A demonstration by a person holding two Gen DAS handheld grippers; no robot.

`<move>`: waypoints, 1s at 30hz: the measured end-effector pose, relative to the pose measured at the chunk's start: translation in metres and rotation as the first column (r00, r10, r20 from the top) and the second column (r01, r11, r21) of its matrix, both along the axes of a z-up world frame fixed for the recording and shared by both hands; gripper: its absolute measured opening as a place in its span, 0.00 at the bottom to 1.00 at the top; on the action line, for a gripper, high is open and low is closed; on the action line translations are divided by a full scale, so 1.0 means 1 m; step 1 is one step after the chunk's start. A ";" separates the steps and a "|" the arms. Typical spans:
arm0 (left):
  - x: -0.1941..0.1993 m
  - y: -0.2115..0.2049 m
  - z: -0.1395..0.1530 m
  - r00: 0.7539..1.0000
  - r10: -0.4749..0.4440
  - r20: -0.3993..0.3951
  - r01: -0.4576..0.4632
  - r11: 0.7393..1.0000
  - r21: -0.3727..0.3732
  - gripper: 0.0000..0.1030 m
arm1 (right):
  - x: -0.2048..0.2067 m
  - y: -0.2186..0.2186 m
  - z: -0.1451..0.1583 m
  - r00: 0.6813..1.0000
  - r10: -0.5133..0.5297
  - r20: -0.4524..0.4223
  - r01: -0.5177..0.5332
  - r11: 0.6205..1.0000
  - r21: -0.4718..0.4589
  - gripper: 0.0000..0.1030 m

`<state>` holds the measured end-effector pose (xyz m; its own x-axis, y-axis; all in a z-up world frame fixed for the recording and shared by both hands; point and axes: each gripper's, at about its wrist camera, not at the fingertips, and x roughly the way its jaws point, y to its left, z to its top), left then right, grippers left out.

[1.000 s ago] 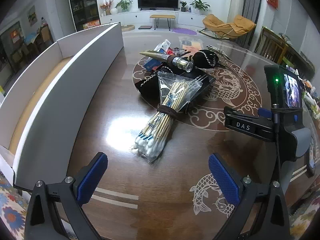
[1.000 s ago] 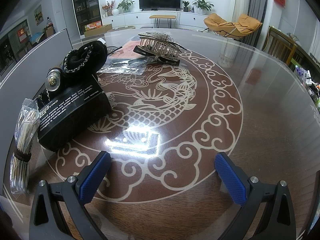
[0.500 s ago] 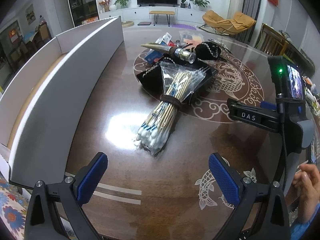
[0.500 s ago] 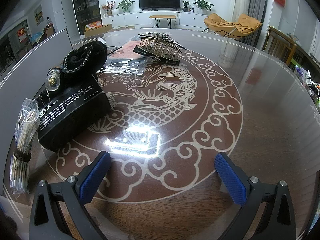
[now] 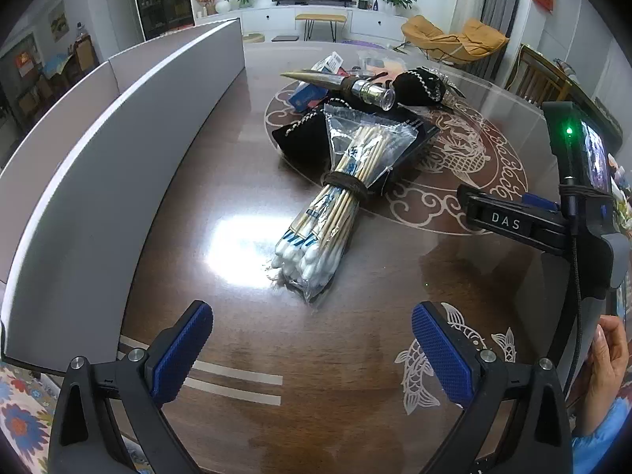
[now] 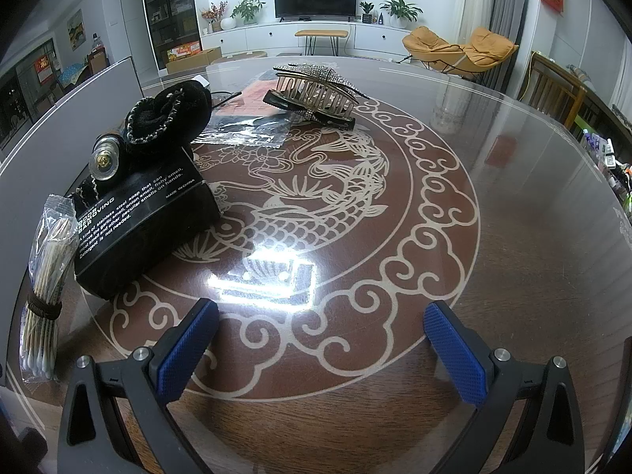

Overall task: Organize objects
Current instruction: 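Move the left tool toward the bagged cotton swab bundle on the table, then close the left gripper on the bagged cotton swab bundle and lift it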

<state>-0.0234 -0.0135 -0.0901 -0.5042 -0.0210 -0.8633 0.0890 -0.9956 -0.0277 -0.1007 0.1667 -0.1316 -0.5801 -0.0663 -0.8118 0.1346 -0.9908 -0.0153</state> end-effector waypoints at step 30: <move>-0.075 0.006 -0.011 0.996 -0.063 0.058 0.066 0.997 -0.049 1.00 | 0.000 0.000 0.000 1.000 0.001 0.000 -0.001 1.000 0.000 1.00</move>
<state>-0.0986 -0.0080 -0.1015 -0.4568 -0.0348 -0.8889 0.0249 -0.9993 0.0263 -0.1011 0.1669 -0.1319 -0.5800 -0.0667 -0.8119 0.1352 -0.9907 -0.0152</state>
